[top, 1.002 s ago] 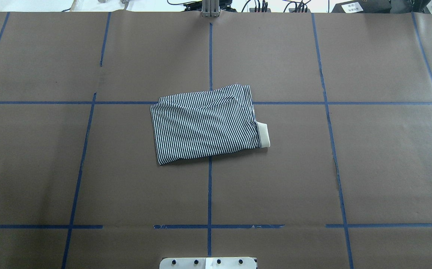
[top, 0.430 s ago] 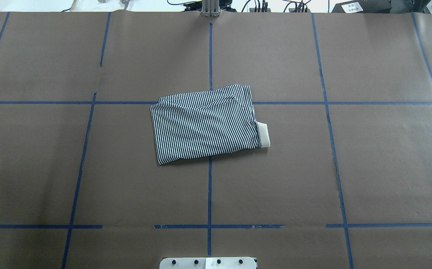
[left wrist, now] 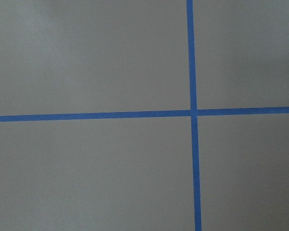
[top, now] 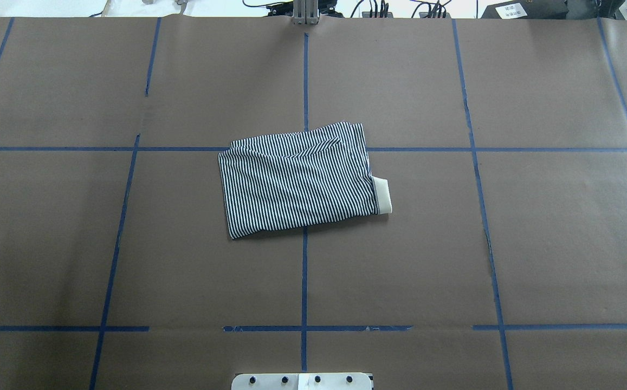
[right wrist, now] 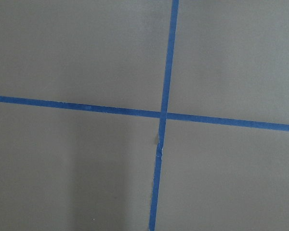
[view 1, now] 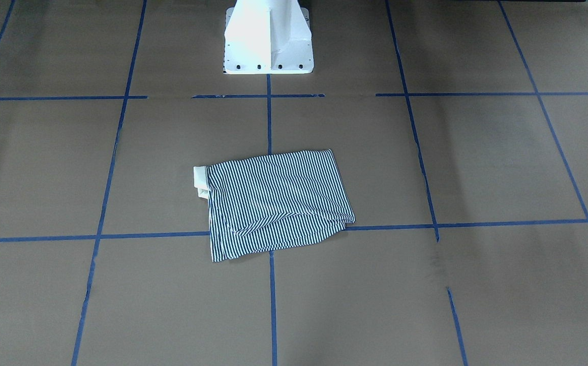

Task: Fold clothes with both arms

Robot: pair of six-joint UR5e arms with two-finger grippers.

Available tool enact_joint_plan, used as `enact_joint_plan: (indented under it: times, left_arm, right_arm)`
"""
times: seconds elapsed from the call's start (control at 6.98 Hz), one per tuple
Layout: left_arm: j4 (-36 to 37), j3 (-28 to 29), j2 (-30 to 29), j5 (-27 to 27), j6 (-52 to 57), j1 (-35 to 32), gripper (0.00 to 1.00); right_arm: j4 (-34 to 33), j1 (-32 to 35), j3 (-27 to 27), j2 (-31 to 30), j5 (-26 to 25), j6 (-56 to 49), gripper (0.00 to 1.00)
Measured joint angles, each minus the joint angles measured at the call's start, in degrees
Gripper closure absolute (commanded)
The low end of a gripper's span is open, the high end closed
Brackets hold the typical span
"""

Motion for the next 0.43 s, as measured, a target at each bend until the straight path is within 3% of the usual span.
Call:
enact_joint_plan:
  times: [0.43]
  left_arm:
    - [-0.1,0.0,0.0,0.0,0.0,0.0,0.00]
  right_arm:
    - [0.0,0.0,-0.1,0.0,0.4,0.0,0.00]
